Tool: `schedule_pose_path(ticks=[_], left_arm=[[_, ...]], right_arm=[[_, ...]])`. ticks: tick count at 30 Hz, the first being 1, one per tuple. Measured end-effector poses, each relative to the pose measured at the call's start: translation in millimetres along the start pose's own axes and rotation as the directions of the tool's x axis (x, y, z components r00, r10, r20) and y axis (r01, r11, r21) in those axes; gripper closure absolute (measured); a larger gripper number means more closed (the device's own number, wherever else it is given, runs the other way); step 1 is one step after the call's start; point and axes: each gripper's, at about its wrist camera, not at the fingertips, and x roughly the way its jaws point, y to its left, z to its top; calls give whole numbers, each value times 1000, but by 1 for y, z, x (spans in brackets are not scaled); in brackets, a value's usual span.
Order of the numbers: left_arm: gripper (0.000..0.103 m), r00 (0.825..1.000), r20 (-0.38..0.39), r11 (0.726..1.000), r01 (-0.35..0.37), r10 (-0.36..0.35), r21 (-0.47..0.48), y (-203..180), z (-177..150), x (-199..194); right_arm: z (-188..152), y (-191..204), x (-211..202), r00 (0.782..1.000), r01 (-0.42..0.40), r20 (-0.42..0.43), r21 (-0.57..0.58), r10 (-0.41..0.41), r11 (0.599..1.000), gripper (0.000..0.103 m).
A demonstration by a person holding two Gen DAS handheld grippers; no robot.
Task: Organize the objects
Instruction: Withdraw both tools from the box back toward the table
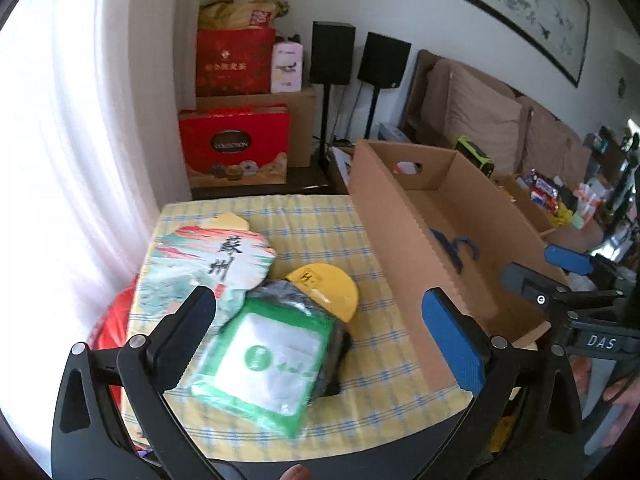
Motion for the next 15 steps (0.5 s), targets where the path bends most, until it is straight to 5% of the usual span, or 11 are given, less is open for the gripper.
schedule_pose_path(ticks=[15], left_arm=[[0,993,-108,994,-58,47,-95,85,-59,7]], right_arm=[[-26,63,10,984,-174,-38,-64,172,983,1]])
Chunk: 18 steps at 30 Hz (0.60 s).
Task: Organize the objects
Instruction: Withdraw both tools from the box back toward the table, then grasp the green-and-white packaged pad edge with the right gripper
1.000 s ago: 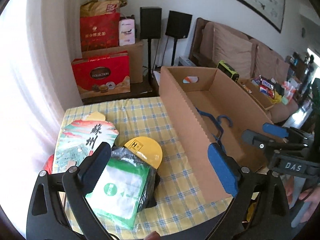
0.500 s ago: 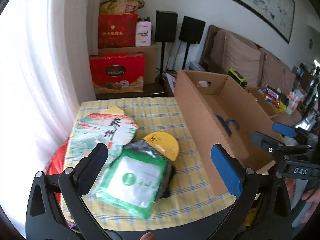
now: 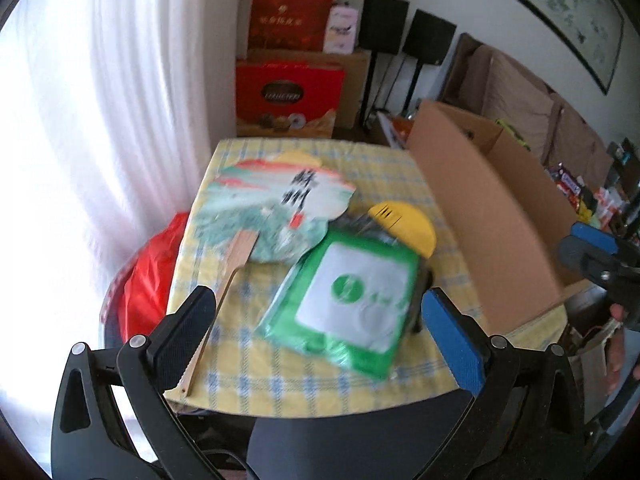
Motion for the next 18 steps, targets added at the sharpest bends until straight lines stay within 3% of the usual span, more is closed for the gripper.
schedule_pose_path(ticks=[6,10,15,18], left_arm=[[2,997,-40,995,55,-58,-79,31,-17,17],[19,994,-56,988,84,-92,-131,48,-20,33],[19,994,-57,986,89,-97,-140,56,-25,47],[19,991,-60,982,109,-119,-152,60,-25,56]], right_arm=[[-15,21,17,998,-56,-35,-19,55,998,3],[-25,25,43,990,-87,-112,3,87,996,13],[-32,37,54,995,-28,-99,-55,22,998,21],[-34,38,61,990,-67,-128,-34,63,997,29]])
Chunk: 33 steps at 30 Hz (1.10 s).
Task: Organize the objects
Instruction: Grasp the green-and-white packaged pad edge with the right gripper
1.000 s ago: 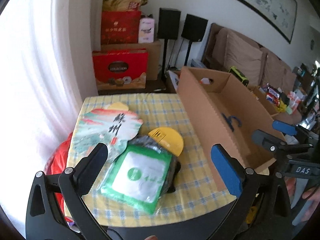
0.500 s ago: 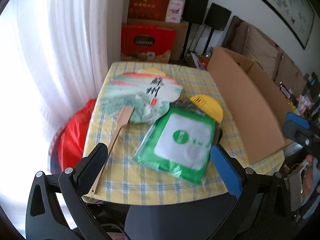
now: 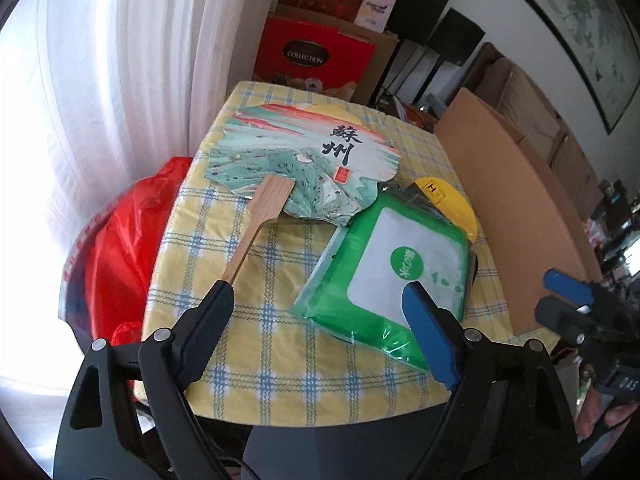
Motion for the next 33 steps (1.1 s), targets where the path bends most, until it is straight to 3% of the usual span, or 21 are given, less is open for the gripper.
schedule_pose_path(ticks=[4,8,15,21,25,27,28,33], left_arm=[[19,1000,-6,1000,15,-15,7,-1,2,9],[19,1000,-18,999,7,-7,33,-6,6,18],[19,996,-68,998,57,-55,32,-11,8,36],[19,994,-90,997,64,-61,30,-15,4,45],[26,994,-90,997,60,-56,38,-19,0,43],[29,992,-99,996,81,-76,48,-22,-2,41],[36,987,-113,992,117,-111,45,-25,-4,41],[37,984,-118,989,139,-132,56,-35,-6,34]], right_arm=[[-6,3,17,999,-17,-42,10,17,1000,37],[-11,1,35,994,-56,-89,56,61,997,56],[-16,-8,54,978,-144,-128,166,166,976,60],[-17,-12,60,972,-159,-139,196,188,968,61],[-18,-11,59,974,-152,-139,189,180,970,61],[-18,-10,58,975,-149,-137,178,174,973,61],[-19,-10,59,975,-150,-136,175,174,973,61],[-20,-13,60,975,-145,-139,181,171,973,65]])
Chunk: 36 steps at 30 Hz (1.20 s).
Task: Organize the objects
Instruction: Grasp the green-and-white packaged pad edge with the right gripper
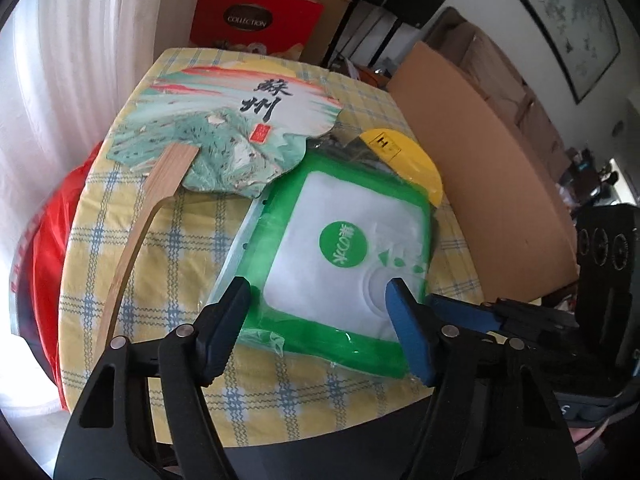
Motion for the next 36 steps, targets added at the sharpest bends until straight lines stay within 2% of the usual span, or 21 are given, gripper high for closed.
schedule_pose_path(ticks=[2,5,6,10,18,27,30,32,36], left_arm=[[36,1000,22,999,5,-4,-40,8,5,-5],[30,998,44,997,-37,40,-65,18,13,-6],[27,998,38,996,-49,52,-71,22,16,-3],[26,997,-15,995,-77,76,-63,28,21,14],[24,999,-37,997,26,-29,-72,28,18,22],[26,983,-85,984,157,-164,-86,16,5,16],[27,988,-71,987,132,-139,-97,20,10,13],[27,991,-47,984,117,-124,-136,27,16,12],[27,986,-52,974,145,-156,-175,33,25,21]], right_arm=[[0,0,0,1000,5,2,-3,-5,1000,65],[1,0,1,1000,7,5,1,-7,1000,65],[2,-1,1,1000,6,6,2,-6,1000,65],[3,0,2,1000,12,10,0,-12,1000,65],[4,-1,3,1000,8,13,8,-9,1000,67],[3,-1,-5,997,73,30,-27,-72,997,70],[7,-3,-7,994,99,37,-25,-98,995,70],[12,-3,-7,993,111,50,-24,-110,994,70],[22,-8,-2,994,94,48,-2,-94,996,70]])
